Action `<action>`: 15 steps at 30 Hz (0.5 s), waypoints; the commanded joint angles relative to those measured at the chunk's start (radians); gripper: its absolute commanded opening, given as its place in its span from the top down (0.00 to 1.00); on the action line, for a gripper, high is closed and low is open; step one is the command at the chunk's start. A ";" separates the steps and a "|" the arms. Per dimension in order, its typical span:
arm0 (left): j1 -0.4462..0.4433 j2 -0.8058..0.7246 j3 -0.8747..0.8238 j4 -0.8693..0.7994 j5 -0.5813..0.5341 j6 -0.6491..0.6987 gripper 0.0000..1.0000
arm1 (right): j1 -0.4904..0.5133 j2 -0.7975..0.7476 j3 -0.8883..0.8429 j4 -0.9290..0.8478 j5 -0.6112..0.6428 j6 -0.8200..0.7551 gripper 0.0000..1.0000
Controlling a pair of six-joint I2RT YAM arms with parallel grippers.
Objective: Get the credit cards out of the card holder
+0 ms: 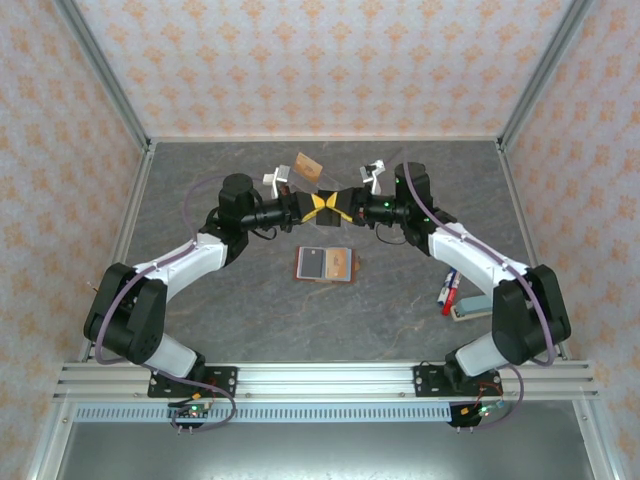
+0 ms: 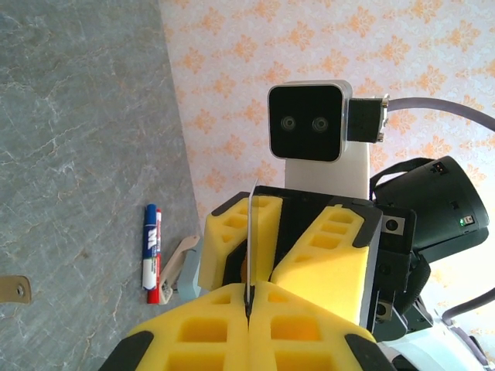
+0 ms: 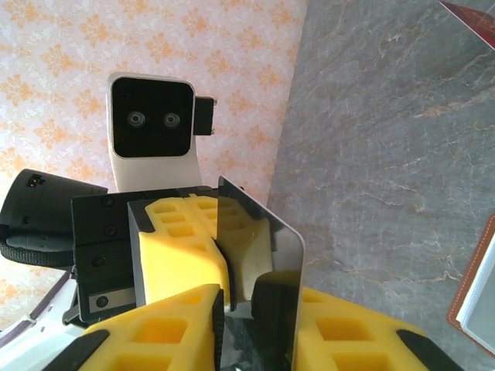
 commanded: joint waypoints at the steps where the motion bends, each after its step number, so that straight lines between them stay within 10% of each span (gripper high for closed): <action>1: -0.005 -0.007 0.016 0.020 -0.032 -0.018 1.00 | 0.007 0.020 0.045 0.086 -0.031 0.027 0.76; 6: -0.001 -0.014 0.033 -0.134 -0.091 0.064 0.92 | 0.006 0.033 0.104 -0.086 0.021 -0.110 0.99; 15: 0.051 -0.088 0.129 -0.868 -0.499 0.420 0.32 | 0.054 0.132 0.355 -0.667 0.480 -0.673 1.00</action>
